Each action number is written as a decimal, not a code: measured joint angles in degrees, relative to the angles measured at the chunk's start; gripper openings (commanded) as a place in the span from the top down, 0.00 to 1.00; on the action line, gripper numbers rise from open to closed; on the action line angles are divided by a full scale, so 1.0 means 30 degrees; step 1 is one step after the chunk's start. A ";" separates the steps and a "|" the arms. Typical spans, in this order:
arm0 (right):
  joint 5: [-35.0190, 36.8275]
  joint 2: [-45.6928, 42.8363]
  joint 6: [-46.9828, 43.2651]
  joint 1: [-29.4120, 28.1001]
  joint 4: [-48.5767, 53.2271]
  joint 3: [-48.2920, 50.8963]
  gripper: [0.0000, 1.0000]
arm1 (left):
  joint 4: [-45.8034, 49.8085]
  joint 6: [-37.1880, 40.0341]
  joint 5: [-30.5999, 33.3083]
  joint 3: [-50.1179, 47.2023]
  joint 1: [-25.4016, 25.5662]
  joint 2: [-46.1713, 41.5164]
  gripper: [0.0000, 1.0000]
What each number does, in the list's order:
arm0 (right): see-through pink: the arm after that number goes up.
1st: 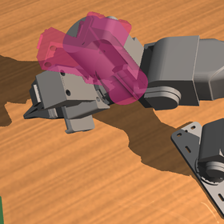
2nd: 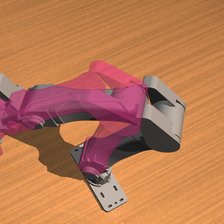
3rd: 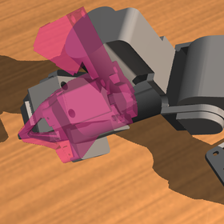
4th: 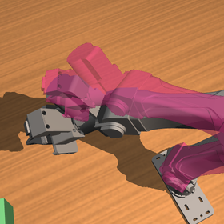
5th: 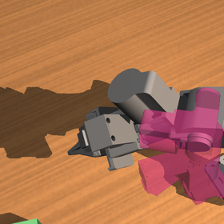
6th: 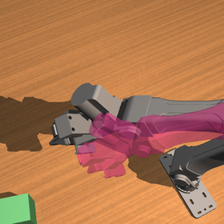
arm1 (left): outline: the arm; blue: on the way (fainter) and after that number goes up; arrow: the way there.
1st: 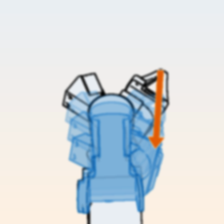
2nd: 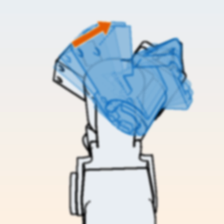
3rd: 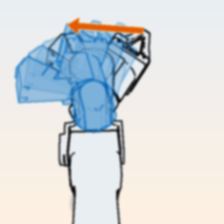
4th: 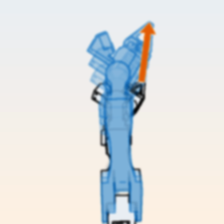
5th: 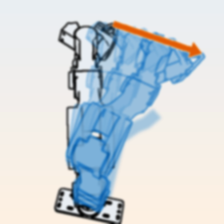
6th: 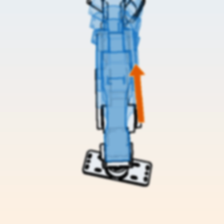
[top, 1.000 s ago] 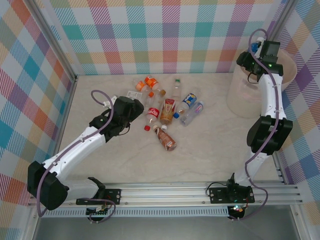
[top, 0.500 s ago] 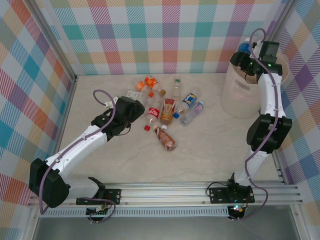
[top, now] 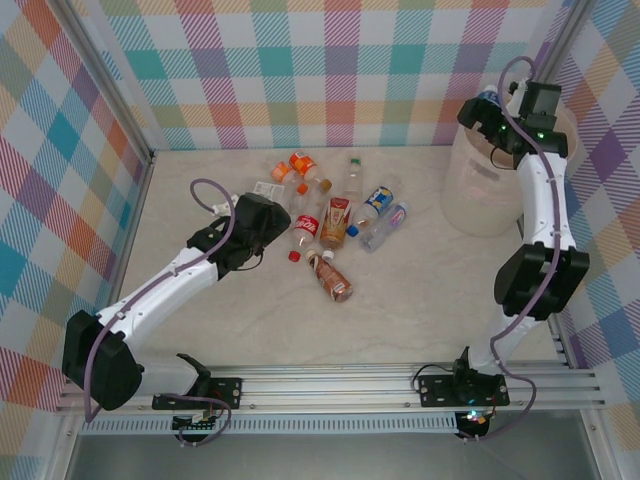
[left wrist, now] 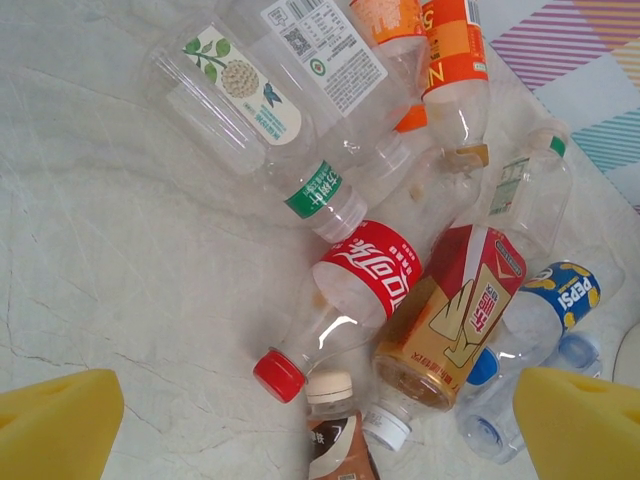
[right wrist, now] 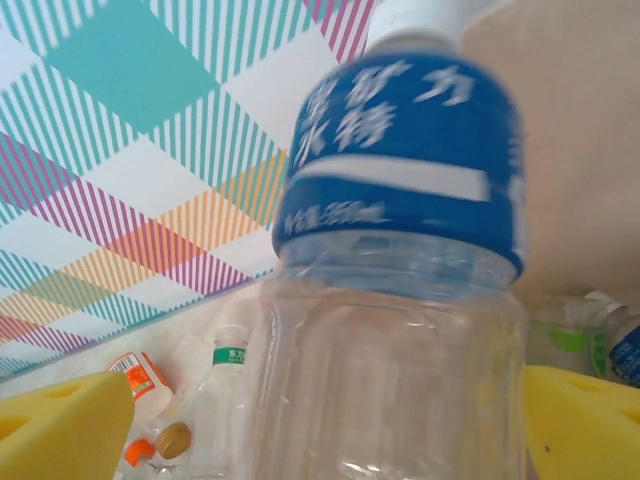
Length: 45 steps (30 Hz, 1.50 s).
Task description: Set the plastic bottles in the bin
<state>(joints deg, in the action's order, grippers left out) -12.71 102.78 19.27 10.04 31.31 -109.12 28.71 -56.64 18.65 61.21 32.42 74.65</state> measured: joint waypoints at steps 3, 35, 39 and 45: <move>0.0233 -0.1093 0.0000 0.0000 -0.0488 0.0663 0.00 | 0.0044 -0.0175 -0.0058 0.0000 -0.0022 0.0066 0.00; -0.0328 -0.8823 -0.3388 -1.0404 -0.3636 1.3107 0.00 | 0.0903 -0.1705 -0.1239 0.0182 -0.0721 0.2484 0.00; 0.0721 -0.8663 -0.2805 -1.2757 -0.3555 1.5395 0.00 | 0.0976 -0.1923 -0.1370 0.0182 -0.1064 0.2827 0.00; 0.1778 -0.7074 -0.1501 -1.6196 -0.3563 1.7333 0.00 | 0.1086 -0.2149 -0.1421 0.0219 -0.1486 0.2914 0.00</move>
<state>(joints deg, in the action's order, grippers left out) -7.38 81.56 14.76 -38.54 20.62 -57.12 31.97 -63.09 14.39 61.87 27.97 83.40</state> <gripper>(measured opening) 0.998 0.997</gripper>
